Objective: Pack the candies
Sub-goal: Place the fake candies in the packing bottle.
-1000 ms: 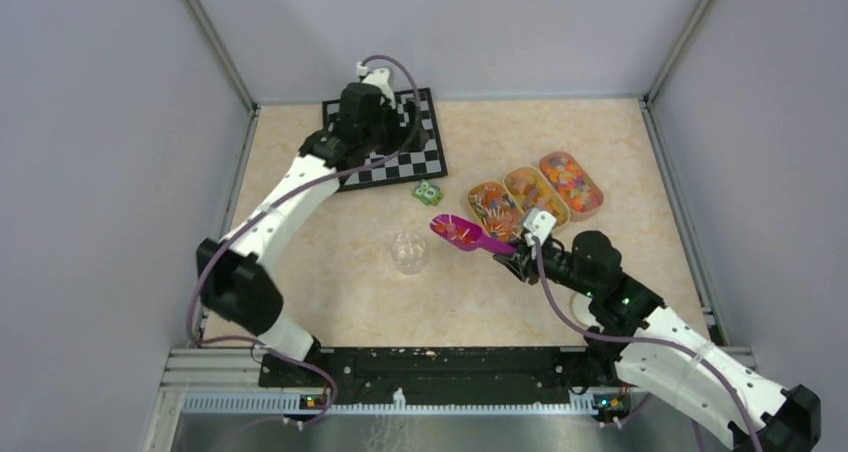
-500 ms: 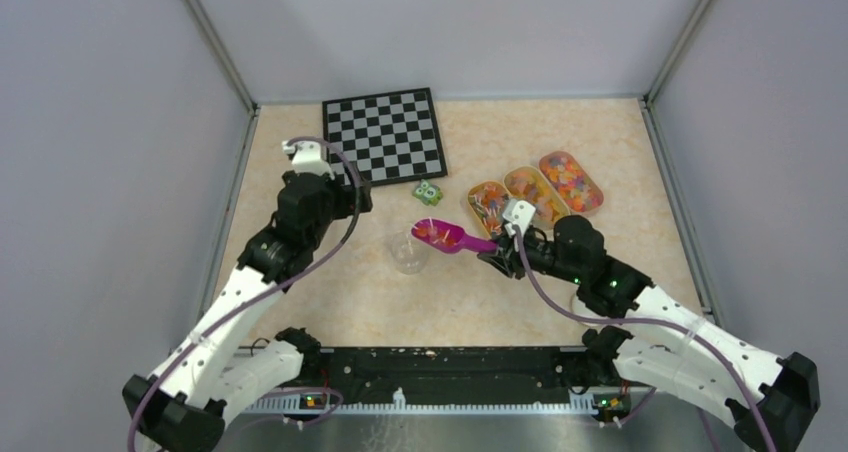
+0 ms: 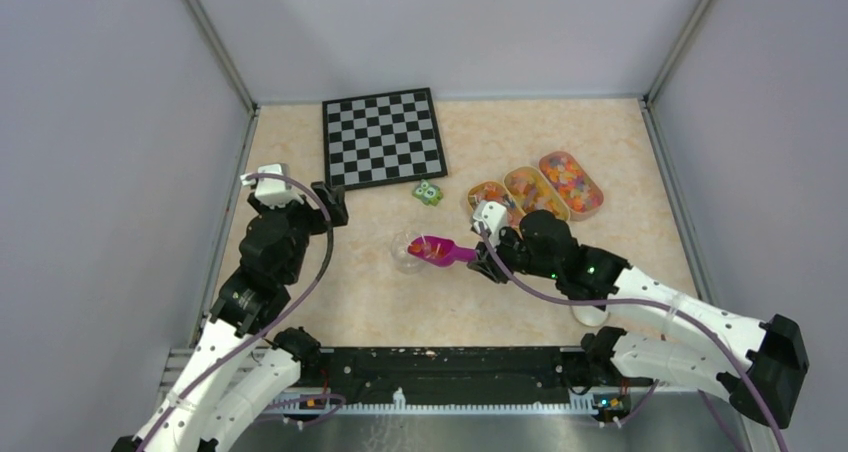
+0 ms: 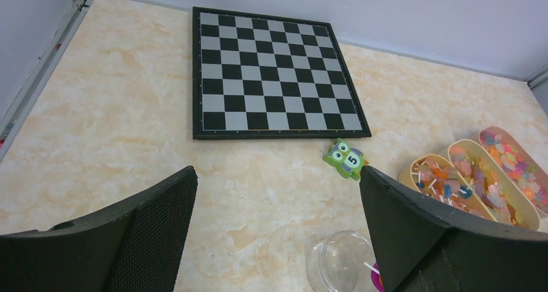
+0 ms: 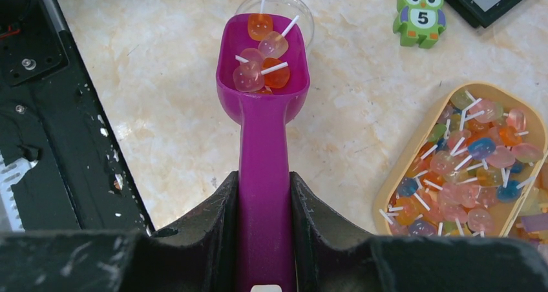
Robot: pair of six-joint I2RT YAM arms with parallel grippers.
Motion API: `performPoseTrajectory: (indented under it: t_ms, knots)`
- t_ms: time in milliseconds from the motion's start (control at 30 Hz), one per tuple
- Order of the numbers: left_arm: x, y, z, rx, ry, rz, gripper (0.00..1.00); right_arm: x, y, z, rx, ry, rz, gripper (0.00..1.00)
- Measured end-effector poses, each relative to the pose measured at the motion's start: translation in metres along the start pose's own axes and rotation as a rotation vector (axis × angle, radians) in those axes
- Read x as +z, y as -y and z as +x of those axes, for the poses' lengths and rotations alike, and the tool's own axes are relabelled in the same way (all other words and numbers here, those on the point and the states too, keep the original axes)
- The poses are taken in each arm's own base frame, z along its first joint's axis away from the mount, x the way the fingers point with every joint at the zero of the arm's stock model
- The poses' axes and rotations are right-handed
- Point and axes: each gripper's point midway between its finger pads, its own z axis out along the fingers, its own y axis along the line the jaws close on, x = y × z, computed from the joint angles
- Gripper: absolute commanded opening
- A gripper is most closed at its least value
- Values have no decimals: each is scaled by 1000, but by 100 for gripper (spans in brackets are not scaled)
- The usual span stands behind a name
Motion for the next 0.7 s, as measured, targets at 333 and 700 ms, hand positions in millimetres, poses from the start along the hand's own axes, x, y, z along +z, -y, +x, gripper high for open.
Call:
performPoseTrajectory:
  t_ms: [333, 700]
  knots:
    - [-1, 1, 3, 6, -8, 10, 99, 11, 3, -2, 28, -89, 20, 0]
    - [-3, 0, 0, 5, 3, 12, 99, 22, -3, 4, 18, -204, 15, 0]
